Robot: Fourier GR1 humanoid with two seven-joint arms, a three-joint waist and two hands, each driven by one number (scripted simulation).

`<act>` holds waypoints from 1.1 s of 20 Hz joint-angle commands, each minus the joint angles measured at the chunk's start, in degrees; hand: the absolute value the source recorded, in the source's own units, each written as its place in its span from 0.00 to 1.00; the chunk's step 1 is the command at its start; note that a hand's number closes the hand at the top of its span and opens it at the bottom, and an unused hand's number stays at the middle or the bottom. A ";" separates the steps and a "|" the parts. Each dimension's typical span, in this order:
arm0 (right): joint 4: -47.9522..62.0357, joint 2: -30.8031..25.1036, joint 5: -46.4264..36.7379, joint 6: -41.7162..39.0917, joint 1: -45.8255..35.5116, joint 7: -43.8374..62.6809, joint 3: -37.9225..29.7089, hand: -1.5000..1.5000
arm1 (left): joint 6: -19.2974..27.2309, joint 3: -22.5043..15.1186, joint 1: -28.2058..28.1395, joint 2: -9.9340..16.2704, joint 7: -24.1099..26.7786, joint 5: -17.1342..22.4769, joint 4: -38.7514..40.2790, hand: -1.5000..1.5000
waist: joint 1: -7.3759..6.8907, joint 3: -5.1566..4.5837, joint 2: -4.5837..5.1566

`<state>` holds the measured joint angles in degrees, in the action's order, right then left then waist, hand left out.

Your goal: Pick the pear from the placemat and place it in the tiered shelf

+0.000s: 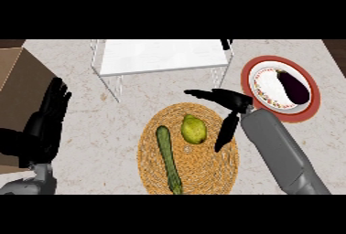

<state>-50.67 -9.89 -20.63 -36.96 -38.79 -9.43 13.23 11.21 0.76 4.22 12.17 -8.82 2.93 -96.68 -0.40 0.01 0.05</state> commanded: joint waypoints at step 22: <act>7.43 9.75 -12.50 12.52 0.33 -10.33 3.04 1.00 | -5.37 3.19 -3.65 -1.98 2.24 -0.47 -0.65 0.50 | -0.54 0.00 0.07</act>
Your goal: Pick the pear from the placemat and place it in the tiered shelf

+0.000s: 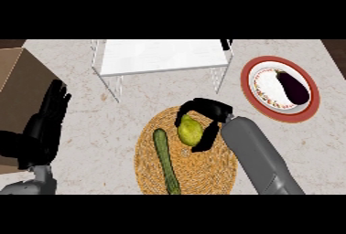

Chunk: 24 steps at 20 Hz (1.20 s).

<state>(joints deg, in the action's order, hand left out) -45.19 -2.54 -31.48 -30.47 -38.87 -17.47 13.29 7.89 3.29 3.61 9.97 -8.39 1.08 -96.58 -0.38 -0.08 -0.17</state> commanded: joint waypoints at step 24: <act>-36.11 2.54 -0.71 45.99 -12.55 83.69 28.86 1.00 | 0.37 -1.94 1.65 -2.55 1.07 -1.65 3.09 0.50 | -2.00 0.00 -0.88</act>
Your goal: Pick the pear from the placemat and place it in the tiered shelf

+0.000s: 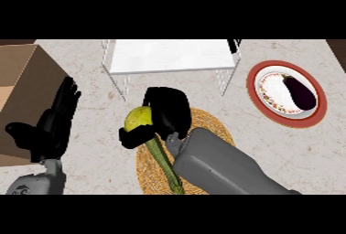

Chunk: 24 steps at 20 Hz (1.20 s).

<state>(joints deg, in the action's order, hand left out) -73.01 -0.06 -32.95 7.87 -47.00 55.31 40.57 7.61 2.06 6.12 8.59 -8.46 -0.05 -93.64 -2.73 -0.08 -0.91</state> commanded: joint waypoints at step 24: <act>-1.83 0.03 -16.28 6.14 -21.25 23.92 -12.25 1.00 | 1.35 -0.77 -2.21 -1.56 1.23 -1.94 -1.52 0.50 | 1.82 0.01 0.88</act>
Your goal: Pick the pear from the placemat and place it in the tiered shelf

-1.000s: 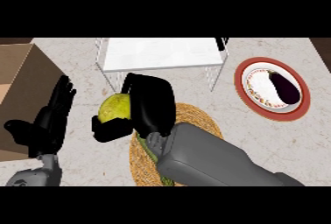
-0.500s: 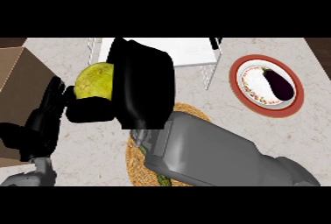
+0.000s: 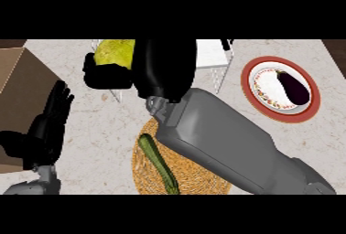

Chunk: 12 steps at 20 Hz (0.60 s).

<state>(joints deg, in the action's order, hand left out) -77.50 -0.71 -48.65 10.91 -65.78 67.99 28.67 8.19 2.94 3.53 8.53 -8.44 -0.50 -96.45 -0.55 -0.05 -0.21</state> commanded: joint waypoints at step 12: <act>23.44 0.69 -1.60 21.01 1.24 -11.13 -7.34 1.00 | -1.30 0.99 2.95 0.22 -0.33 0.91 1.45 0.50 | -1.01 0.01 0.64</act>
<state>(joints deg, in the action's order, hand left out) -60.66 -0.34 -50.55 23.08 -64.72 57.50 21.62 7.34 3.40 4.56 8.47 -8.18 -0.08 -95.97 -1.26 -0.04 0.27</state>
